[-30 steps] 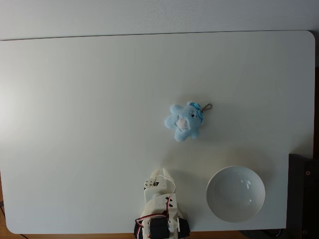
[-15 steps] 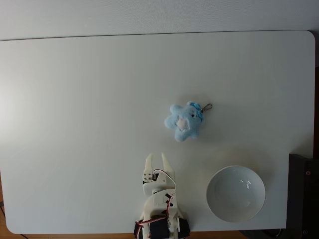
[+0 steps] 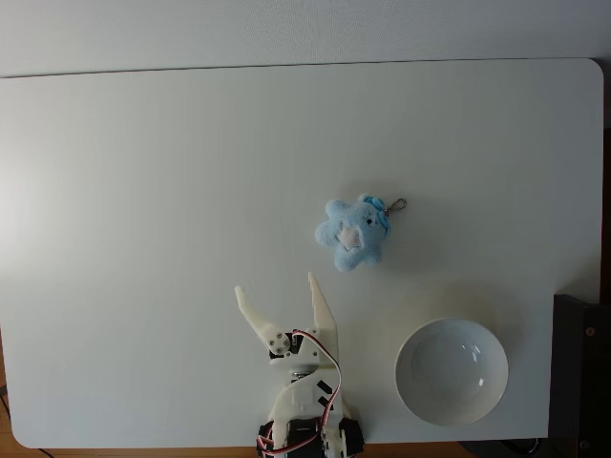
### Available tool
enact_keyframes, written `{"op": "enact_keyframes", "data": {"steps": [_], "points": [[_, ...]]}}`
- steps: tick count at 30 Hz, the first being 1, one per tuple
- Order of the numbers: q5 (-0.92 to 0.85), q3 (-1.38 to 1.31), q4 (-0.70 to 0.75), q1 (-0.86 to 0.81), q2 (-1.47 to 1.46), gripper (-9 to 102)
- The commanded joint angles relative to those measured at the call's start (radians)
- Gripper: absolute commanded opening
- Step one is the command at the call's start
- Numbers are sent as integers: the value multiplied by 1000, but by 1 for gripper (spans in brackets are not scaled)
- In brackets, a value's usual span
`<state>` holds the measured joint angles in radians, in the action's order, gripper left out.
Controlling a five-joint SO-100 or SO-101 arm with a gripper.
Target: Grasp a skyblue doll and put it into the bowl.
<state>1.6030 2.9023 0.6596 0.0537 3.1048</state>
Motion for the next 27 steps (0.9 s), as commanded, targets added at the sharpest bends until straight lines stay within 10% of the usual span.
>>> {"op": "enact_keyframes", "data": {"steps": [1,27], "points": [[-5,-64,2,-35,296,66],[-3,-773,215,-304,-563,68]]}}
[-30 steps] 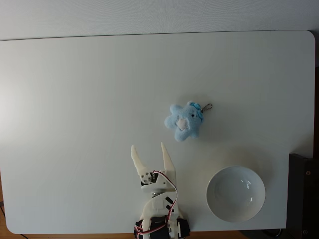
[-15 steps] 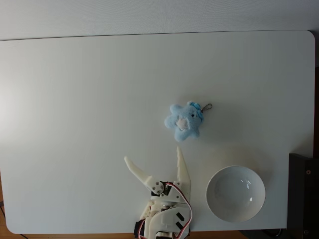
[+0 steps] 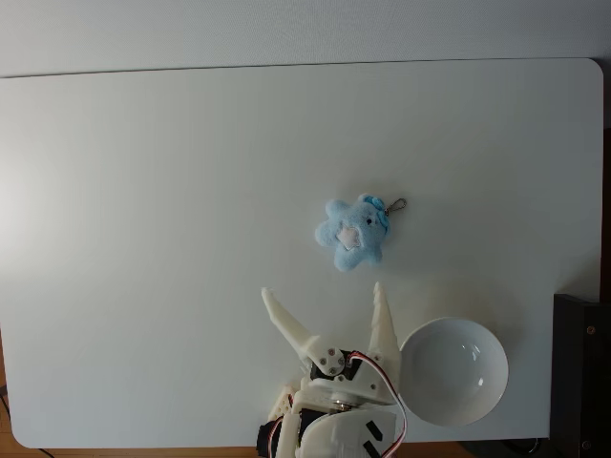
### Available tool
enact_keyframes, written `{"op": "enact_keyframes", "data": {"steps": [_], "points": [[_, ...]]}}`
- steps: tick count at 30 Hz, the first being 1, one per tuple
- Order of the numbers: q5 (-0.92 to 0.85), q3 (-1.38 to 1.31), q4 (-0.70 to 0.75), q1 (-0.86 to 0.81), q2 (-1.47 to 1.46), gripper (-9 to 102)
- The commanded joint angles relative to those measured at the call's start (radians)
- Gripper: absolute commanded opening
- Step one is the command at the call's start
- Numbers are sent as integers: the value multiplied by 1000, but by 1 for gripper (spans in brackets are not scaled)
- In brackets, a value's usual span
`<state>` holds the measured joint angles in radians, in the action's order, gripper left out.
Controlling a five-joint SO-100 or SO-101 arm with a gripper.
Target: Grasp a skyblue doll and put it into the bowl.
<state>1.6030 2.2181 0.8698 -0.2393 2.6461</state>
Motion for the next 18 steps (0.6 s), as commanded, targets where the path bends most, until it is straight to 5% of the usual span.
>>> {"op": "enact_keyframes", "data": {"steps": [1,18], "points": [[-3,-120,5,-11,-146,68],[-2,-436,8,-64,-738,69]]}}
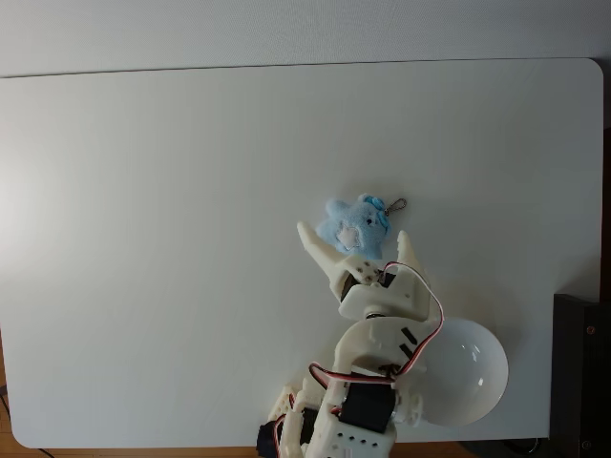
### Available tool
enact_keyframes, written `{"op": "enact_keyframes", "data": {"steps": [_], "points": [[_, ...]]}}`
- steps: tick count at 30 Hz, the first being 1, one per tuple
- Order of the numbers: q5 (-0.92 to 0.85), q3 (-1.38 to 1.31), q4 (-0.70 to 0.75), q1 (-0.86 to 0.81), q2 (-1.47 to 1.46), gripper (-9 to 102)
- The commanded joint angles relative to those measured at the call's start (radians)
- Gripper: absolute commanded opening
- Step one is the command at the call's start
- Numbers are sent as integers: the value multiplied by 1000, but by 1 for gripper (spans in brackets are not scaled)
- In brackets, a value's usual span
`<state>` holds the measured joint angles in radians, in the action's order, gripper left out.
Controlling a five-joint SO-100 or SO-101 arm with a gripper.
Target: Grasp a skyblue doll and put it into the bowl.
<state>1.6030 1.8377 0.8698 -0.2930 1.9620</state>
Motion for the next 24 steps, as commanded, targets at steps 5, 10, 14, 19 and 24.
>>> {"op": "enact_keyframes", "data": {"steps": [5,10,14,19,24], "points": [[-2,-69,8,-12,-130,72],[-2,-69,8,-12,-206,83],[-2,-69,8,-14,-259,88],[-3,-64,8,-14,-313,89],[-3,-58,8,-14,-377,89]]}}
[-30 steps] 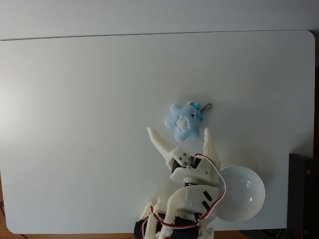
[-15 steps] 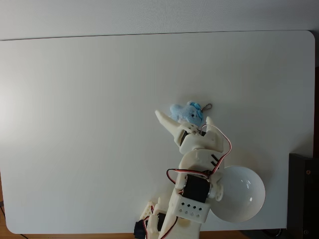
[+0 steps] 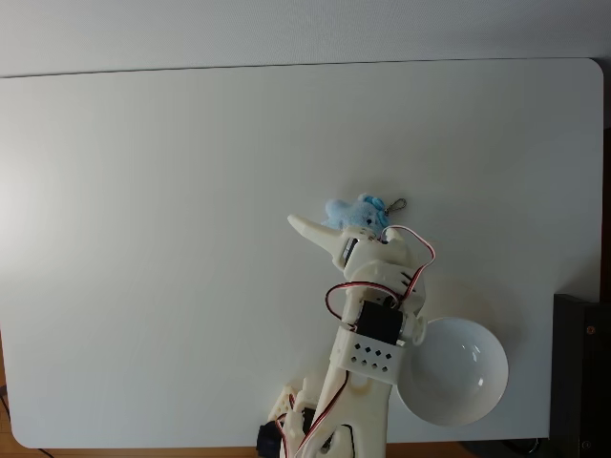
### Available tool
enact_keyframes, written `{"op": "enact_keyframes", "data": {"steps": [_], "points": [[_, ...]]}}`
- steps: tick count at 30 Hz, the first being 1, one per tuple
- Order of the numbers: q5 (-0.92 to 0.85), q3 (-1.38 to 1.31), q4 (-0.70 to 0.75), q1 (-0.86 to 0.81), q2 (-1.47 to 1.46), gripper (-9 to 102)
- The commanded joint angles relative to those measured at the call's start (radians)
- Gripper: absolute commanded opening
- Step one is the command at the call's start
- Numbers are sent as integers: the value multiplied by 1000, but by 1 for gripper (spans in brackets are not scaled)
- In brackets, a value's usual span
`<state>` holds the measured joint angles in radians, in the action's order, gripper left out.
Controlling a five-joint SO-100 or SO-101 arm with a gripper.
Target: Grasp a skyblue doll and put it into the bowl.
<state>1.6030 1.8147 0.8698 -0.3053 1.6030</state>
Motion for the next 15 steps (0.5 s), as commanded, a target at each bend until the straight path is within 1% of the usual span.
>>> {"op": "enact_keyframes", "data": {"steps": [1,15], "points": [[-3,-35,8,-2,-32,89],[-2,-48,-9,-26,-195,88]]}}
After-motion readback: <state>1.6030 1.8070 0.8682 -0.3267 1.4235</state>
